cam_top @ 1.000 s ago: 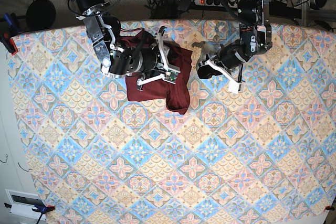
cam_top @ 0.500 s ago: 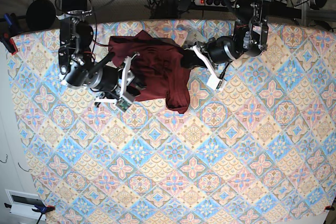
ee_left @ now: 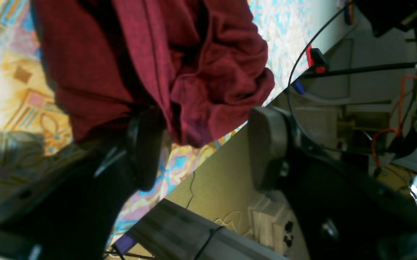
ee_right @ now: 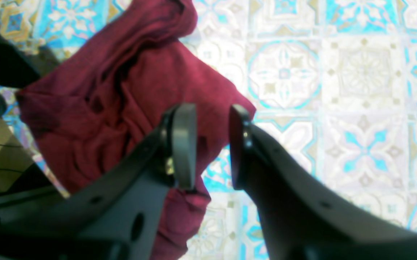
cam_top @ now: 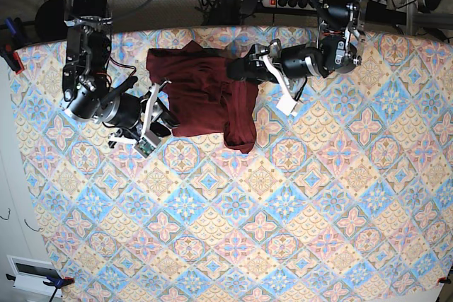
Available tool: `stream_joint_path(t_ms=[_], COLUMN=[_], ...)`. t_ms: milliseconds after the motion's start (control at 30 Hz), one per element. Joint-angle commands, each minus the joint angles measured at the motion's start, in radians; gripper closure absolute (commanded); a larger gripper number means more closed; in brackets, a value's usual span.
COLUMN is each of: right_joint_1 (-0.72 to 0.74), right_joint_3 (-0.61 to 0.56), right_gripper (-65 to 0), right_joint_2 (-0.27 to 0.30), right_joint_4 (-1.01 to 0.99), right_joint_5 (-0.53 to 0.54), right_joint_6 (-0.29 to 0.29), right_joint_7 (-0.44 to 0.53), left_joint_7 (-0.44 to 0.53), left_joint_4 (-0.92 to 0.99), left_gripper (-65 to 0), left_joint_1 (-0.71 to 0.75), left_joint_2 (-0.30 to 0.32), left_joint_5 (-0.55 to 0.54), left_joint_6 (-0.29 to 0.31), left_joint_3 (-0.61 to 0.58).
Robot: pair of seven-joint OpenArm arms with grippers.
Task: Layout the t-shirt on the table in an organized manner, then fold the t-shirt properly
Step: 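Pull and flatten the bundled shirt with both grippers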
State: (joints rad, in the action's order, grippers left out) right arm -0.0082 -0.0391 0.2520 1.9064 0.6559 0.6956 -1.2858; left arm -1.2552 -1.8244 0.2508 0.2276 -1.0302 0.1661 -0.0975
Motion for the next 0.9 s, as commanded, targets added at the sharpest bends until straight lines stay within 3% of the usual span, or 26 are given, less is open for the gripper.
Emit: stream_joint_path(t_ms=[0, 100, 167, 333, 433, 700, 867], right_joint_1=[0.018, 0.018, 0.018, 0.018, 0.018, 0.017, 0.017], right_joint_3=[0.003, 0.003, 0.003, 0.006, 0.006, -0.005, -0.054], right_gripper=[-14.9, -14.9, -14.9, -14.9, -14.9, -14.9, -14.9], right_joint_2=[0.008, 0.008, 0.008, 0.008, 0.008, 0.007, 0.005], right_joint_4=[0.014, 0.012, 0.012, 0.012, 0.012, 0.011, 0.009], right_joint_5=[0.015, 0.015, 0.015, 0.015, 0.015, 0.015, 0.015], right_joint_6=[0.003, 0.003, 0.003, 0.003, 0.003, 0.003, 0.003], right_joint_7=[0.022, 0.022, 0.022, 0.022, 0.022, 0.022, 0.022], left_joint_7=[0.01, 0.01, 0.01, 0.012, 0.006, 0.009, 0.009], left_joint_4=[0.027, 0.119, 0.148, 0.15, 0.142, 0.028, 0.062], left_gripper=[-35.7, -32.7, -27.1, 0.0, 0.0, 0.0, 0.0], left_joint_1=[-0.015, -0.074, -0.103, -0.129, -0.12, -0.06, -0.049], left_joint_2=[0.003, 0.003, 0.003, 0.006, 0.016, 0.131, 0.137], left_joint_5=[-0.015, -0.015, -0.015, -0.019, -0.025, -0.025, -0.015], left_joint_6=[0.005, 0.005, 0.005, 0.005, 0.005, 0.006, 0.006], left_joint_3=[-0.017, -0.095, -0.138, -0.147, -0.097, -0.018, 0.014])
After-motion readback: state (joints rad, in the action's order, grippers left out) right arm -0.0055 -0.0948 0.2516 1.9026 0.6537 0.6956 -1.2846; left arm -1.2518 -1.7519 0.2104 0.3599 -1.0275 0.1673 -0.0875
